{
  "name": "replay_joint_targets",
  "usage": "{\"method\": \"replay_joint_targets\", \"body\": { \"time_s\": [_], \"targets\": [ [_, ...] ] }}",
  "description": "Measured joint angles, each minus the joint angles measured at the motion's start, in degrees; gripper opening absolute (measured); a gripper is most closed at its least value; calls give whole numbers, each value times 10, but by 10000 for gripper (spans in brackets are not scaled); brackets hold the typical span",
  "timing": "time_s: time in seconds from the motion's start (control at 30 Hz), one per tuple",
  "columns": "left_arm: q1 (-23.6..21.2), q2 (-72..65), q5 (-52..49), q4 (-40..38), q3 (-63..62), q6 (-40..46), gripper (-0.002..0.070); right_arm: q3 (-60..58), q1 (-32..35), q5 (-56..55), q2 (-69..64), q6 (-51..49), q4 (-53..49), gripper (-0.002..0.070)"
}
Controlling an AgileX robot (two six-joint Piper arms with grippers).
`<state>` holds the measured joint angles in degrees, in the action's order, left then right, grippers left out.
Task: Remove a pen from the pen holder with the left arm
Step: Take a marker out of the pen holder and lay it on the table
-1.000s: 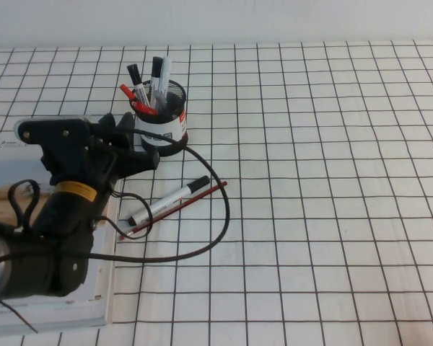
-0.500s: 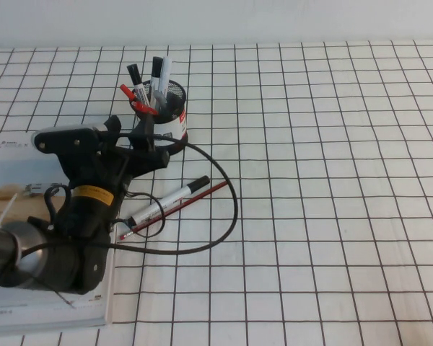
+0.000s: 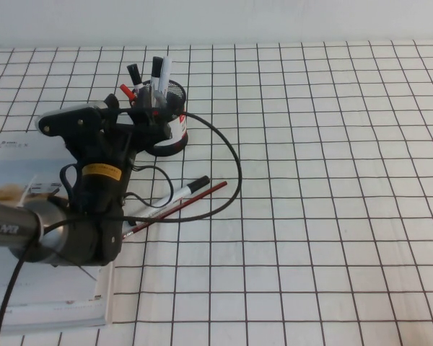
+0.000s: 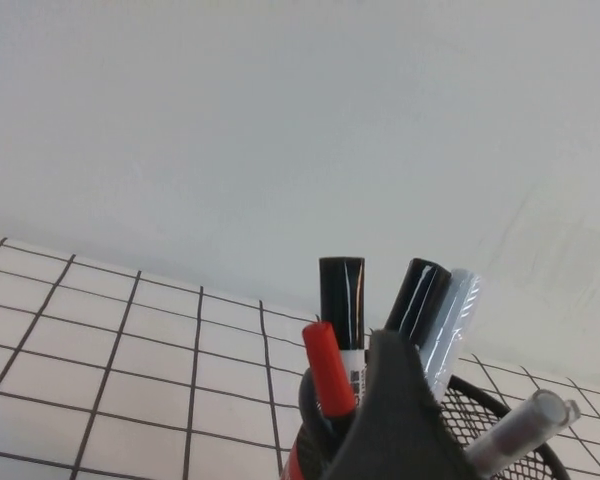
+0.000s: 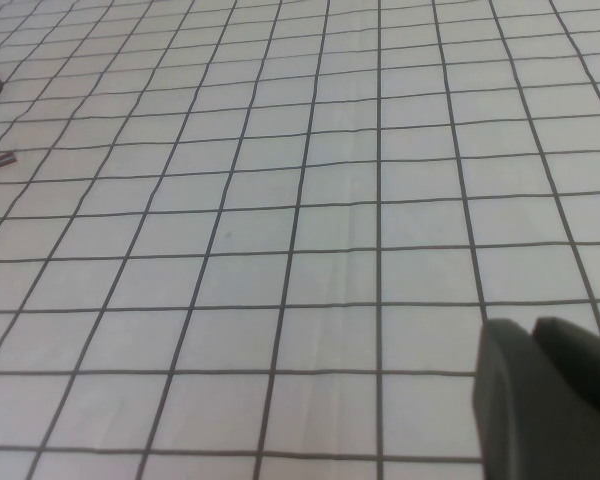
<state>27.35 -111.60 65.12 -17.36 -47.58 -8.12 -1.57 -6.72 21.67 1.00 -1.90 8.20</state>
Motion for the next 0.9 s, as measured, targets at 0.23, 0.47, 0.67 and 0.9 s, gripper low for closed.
{"method": "replay_joint_targets", "body": {
  "time_s": [0.23, 0.47, 0.67, 0.9],
  "targets": [
    [0, -31, -2, 0, -30, 0, 399, 0, 0, 0, 0, 0, 0, -15],
    [0, -44, -10, 0, -49, 0, 356, 0, 0, 0, 0, 0, 0, -15],
    [0, -47, -15, -2, -49, 0, 352, 0, 0, 0, 0, 0, 0, -15],
    [-9, -49, -43, -3, -64, 0, 350, 0, 0, 0, 0, 0, 0, -15]
  ]
}}
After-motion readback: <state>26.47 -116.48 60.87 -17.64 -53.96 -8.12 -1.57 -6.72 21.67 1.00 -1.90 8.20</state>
